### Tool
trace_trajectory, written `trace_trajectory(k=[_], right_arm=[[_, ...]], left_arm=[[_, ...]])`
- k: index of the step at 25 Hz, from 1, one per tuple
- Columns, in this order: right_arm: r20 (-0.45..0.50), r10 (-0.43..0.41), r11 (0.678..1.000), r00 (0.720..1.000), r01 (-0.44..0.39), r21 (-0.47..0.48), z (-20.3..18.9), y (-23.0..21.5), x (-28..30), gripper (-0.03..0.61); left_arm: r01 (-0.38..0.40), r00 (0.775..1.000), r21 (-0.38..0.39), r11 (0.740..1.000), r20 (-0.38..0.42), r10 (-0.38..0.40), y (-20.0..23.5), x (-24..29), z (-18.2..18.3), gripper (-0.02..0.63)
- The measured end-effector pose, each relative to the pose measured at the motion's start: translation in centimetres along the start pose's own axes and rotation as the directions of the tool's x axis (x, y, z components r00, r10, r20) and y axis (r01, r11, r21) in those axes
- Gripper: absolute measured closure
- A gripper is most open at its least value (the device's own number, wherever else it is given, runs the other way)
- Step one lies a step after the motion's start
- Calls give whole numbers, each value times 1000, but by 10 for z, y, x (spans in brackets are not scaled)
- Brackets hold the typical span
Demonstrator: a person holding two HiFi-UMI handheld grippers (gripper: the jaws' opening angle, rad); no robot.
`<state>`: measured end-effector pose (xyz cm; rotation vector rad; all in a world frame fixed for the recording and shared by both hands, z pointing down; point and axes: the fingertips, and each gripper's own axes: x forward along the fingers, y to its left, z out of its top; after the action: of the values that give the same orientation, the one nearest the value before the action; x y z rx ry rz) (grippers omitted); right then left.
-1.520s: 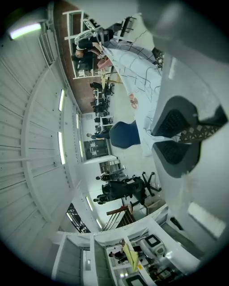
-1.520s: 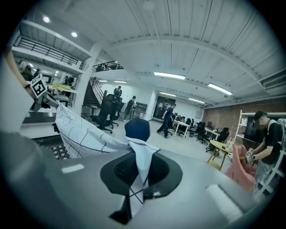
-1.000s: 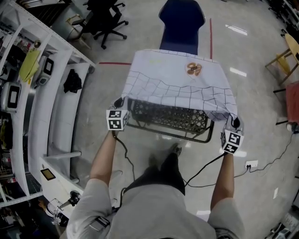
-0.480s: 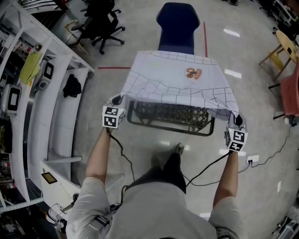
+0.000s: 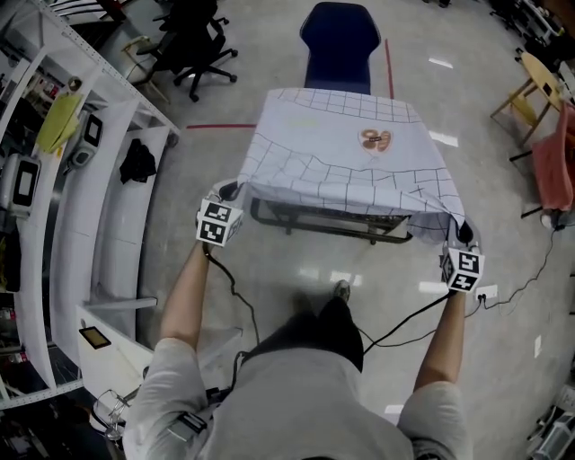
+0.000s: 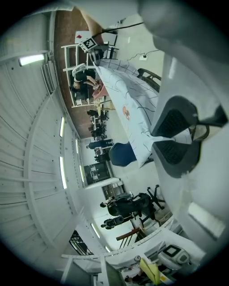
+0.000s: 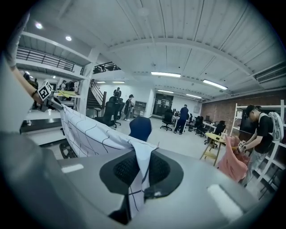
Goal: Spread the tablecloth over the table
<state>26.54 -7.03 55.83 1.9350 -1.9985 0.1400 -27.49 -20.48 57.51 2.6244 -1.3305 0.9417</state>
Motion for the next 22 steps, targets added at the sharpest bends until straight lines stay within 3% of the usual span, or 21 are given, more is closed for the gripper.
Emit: trace_trajectory(k=[7, 17, 22], right_arm=[[-4, 64, 998, 998, -64, 3, 0, 1, -5, 557], [21, 67, 998, 998, -67, 0, 7, 1, -4, 558], [22, 45, 998, 999, -44, -47, 35, 5, -6, 561]], left_arm=[[-17, 999, 30, 999, -31, 18, 1, -7, 7, 591], [-156, 987, -54, 986, -38, 154, -12, -17, -6, 591], [-222, 975, -96, 970, -25, 221, -13, -27, 7, 591]])
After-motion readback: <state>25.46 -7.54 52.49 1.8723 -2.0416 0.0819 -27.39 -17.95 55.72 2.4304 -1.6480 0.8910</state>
